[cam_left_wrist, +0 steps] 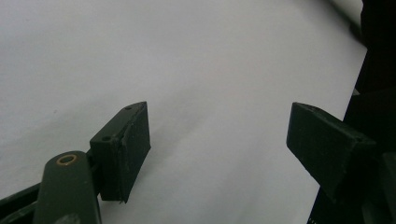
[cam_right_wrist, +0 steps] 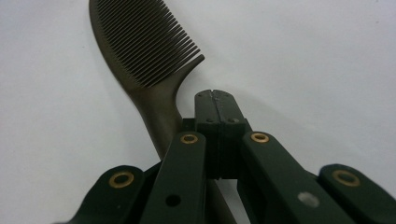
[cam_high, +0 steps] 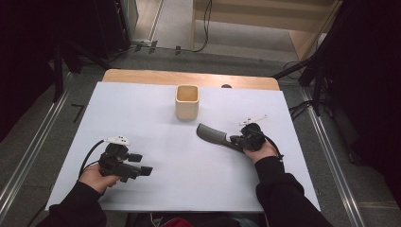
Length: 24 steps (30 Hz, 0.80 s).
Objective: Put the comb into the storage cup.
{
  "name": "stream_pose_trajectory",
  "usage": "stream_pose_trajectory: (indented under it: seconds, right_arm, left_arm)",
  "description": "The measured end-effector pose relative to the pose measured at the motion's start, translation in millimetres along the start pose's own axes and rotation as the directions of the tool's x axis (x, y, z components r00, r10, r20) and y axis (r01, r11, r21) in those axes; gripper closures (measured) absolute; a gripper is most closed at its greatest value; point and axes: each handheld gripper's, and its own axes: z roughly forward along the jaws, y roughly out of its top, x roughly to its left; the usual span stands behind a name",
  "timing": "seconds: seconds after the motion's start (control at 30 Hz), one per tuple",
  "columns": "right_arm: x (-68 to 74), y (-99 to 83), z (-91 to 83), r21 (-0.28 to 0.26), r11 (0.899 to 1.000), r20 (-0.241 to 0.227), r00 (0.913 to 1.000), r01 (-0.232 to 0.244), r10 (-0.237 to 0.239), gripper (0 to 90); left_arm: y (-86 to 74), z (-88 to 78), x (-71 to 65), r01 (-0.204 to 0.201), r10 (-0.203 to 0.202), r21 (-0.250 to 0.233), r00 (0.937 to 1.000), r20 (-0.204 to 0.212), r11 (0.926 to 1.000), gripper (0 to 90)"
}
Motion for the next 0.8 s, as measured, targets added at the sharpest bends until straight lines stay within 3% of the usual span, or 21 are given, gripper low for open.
stream_pose_trajectory:
  seconds: [0.63, 0.8]
  right_arm:
    - [17.3, -8.8, -0.6, -0.015, 1.0, -0.036, 0.9993, 0.003, -0.004, 87.6]
    - [18.9, -8.9, -1.7, -0.014, 1.0, -0.022, 0.9997, 0.013, -0.014, 85.8]
  left_arm:
    - [1.1, 0.8, -0.6, -0.005, 0.005, 0.002, 1.0, 0.0, 1.0, 22.1]
    - [1.1, 0.7, -0.6, -0.006, 0.006, 0.001, 1.0, 0.0, 1.0, 22.1]
